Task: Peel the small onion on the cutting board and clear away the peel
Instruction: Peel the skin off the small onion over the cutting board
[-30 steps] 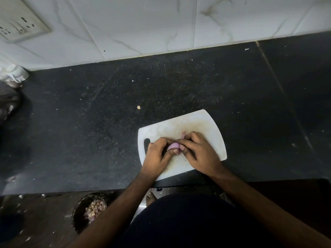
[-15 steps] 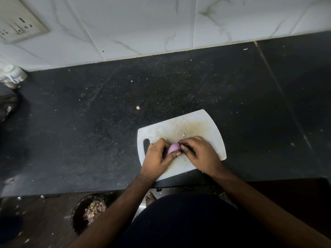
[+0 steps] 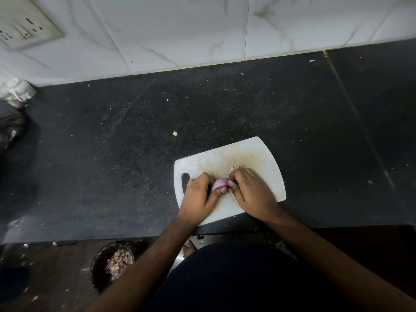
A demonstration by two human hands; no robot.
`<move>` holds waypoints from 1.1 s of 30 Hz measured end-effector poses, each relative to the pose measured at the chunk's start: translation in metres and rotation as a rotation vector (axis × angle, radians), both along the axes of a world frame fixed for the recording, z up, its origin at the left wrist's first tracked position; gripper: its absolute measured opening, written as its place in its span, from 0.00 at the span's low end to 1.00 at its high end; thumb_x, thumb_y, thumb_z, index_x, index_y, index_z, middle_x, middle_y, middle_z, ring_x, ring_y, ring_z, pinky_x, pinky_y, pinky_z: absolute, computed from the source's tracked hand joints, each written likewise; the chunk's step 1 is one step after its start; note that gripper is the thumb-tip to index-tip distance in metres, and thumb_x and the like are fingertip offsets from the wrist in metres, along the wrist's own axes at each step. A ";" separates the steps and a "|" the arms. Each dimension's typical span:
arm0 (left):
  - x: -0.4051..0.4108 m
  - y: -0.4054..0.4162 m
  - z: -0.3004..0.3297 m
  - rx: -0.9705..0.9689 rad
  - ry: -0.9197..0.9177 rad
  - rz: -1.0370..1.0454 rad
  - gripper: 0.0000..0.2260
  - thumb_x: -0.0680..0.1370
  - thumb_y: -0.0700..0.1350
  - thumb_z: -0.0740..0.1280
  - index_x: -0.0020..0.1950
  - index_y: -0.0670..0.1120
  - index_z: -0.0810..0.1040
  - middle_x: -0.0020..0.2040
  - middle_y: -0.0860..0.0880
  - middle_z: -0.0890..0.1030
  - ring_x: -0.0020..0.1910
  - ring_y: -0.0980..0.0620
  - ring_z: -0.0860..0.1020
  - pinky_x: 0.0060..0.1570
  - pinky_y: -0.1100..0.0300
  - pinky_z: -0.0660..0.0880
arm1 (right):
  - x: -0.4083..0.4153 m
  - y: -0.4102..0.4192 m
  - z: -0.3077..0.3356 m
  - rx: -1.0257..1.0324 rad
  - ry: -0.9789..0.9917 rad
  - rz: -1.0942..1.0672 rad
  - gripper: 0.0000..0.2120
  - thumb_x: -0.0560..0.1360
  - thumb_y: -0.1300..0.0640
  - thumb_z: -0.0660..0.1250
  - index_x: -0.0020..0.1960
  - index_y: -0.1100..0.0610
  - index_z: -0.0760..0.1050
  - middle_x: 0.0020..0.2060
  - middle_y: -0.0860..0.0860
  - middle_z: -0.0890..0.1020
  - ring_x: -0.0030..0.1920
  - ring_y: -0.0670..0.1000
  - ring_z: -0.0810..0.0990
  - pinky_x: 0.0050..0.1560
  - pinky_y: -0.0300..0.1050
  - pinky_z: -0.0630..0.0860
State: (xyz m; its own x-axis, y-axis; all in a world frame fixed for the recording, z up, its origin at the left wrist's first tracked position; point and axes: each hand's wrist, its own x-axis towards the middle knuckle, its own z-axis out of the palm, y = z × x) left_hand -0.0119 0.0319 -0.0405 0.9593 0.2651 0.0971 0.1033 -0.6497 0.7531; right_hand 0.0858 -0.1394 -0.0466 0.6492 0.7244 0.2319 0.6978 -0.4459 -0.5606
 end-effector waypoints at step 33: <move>-0.012 -0.008 0.006 -0.154 -0.045 0.112 0.09 0.82 0.52 0.68 0.49 0.48 0.72 0.41 0.50 0.78 0.39 0.53 0.76 0.39 0.62 0.72 | -0.005 -0.002 0.006 -0.040 0.036 0.011 0.10 0.82 0.50 0.60 0.55 0.56 0.74 0.50 0.49 0.80 0.51 0.53 0.78 0.55 0.54 0.76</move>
State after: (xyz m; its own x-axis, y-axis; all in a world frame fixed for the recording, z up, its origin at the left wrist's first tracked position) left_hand -0.0242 0.0235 -0.0349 0.9186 0.3850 0.0892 0.1326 -0.5130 0.8481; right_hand 0.0806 -0.1416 -0.0404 0.6483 0.7400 0.1791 0.6827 -0.4608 -0.5671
